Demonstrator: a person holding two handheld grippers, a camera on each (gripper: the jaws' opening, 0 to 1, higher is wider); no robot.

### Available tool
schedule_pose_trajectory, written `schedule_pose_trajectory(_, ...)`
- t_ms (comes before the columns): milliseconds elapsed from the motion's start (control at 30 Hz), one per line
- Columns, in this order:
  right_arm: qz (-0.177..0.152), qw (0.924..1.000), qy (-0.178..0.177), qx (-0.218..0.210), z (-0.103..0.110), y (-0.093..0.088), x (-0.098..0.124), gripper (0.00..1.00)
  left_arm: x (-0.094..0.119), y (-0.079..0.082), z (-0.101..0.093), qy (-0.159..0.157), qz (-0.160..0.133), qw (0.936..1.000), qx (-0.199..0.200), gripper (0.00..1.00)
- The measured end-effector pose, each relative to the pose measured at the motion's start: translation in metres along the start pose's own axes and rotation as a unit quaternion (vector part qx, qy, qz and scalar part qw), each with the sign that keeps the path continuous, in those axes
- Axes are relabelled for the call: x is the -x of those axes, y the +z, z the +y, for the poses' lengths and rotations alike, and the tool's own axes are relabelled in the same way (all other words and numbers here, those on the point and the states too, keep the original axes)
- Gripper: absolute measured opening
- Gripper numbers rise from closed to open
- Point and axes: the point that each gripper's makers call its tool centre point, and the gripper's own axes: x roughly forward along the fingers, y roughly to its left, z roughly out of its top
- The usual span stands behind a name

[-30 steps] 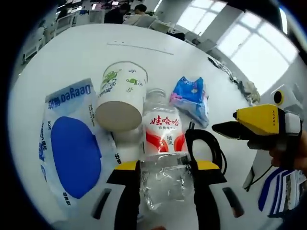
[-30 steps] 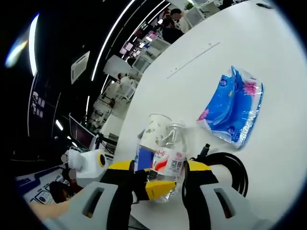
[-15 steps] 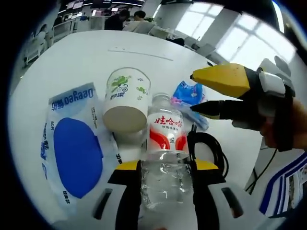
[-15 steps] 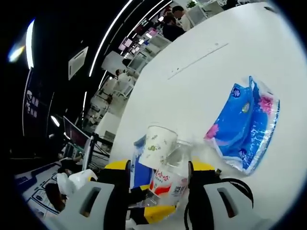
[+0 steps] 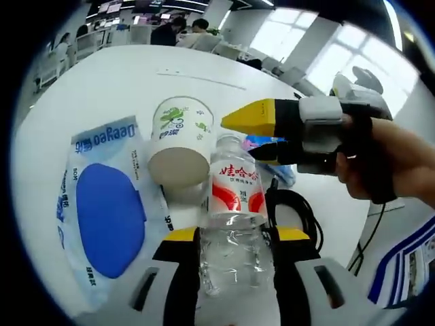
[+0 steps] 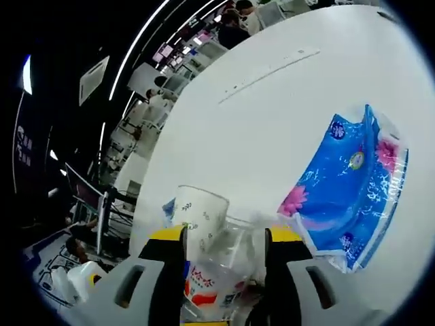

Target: Arrange the tabletop items into an orderly group along one side of the table until the central work area is clear of visible clutter.

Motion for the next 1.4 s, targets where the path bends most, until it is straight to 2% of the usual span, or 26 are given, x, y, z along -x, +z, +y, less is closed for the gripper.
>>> schedule_pose_trajectory(100, 0.009, 0.9998, 0.008, -0.017, 0.001, -0.001, -0.007, 0.42, 0.0, 0.0, 0.0, 0.0, -0.002, 1.0, 0.002, 0.38)
schedule_pose_trajectory(333, 0.016, 0.9998, -0.001, -0.009, 0.003, -0.008, -0.011, 0.41, 0.0, 0.0, -0.001, -0.001, -0.002, 1.0, -0.004, 0.38)
schedule_pose_trajectory(467, 0.021, 0.9993, -0.026, 0.013, -0.007, -0.015, -0.009, 0.29, -0.001, 0.0, -0.001, -0.003, -0.003, 0.9999, -0.011, 0.37)
schedule_pose_trajectory(500, 0.009, 0.9998, -0.016, -0.013, -0.004, -0.012, -0.011, 0.28, 0.0, 0.0, -0.003, -0.005, -0.002, 0.9999, -0.014, 0.37)
schedule_pose_trajectory(533, 0.012, 0.9994, -0.018, -0.029, -0.005, -0.013, -0.011, 0.27, 0.0, 0.0, -0.003, -0.004, -0.003, 0.9997, -0.023, 0.37)
schedule_pose_trajectory(567, 0.009, 0.9995, -0.017, -0.023, -0.006, -0.012, -0.012, 0.27, 0.0, 0.0, -0.004, -0.005, -0.002, 0.9995, -0.032, 0.37)
schedule_pose_trajectory(700, 0.008, 0.9995, -0.013, -0.027, -0.009, -0.008, -0.016, 0.24, 0.001, 0.0, -0.002, -0.006, -0.007, 0.9998, -0.02, 0.37)
schedule_pose_trajectory(767, 0.006, 0.9991, -0.004, -0.041, -0.008, -0.008, -0.016, 0.21, 0.001, 0.0, -0.001, -0.007, -0.007, 0.9998, -0.015, 0.37)
schedule_pose_trajectory(800, 0.002, 0.9974, 0.007, -0.071, -0.004, -0.005, -0.015, 0.2, 0.001, 0.0, -0.001, -0.007, -0.007, 0.9999, -0.014, 0.37)
schedule_pose_trajectory(833, 0.001, 0.9984, 0.003, -0.056, -0.007, -0.006, -0.014, 0.2, 0.001, -0.001, -0.002, -0.007, -0.007, 0.9998, -0.016, 0.37)
schedule_pose_trajectory(933, -0.009, 0.9989, 0.014, -0.044, 0.0, -0.004, -0.01, 0.19, 0.002, -0.001, -0.002, -0.006, -0.007, 0.9998, -0.019, 0.37)
schedule_pose_trajectory(1167, -0.051, 0.998, 0.039, -0.001, 0.019, 0.006, 0.004, 0.17, 0.008, 0.0, -0.006, -0.011, -0.012, 0.9991, -0.04, 0.37)
schedule_pose_trajectory(1267, -0.068, 0.996, 0.055, 0.02, 0.03, 0.009, 0.013, 0.17, 0.011, 0.0, -0.009, -0.011, -0.017, 0.9984, -0.052, 0.36)
schedule_pose_trajectory(1400, -0.086, 0.9901, 0.087, 0.07, 0.052, 0.012, 0.026, 0.17, 0.016, 0.001, -0.012, -0.015, -0.025, 0.9972, -0.068, 0.36)
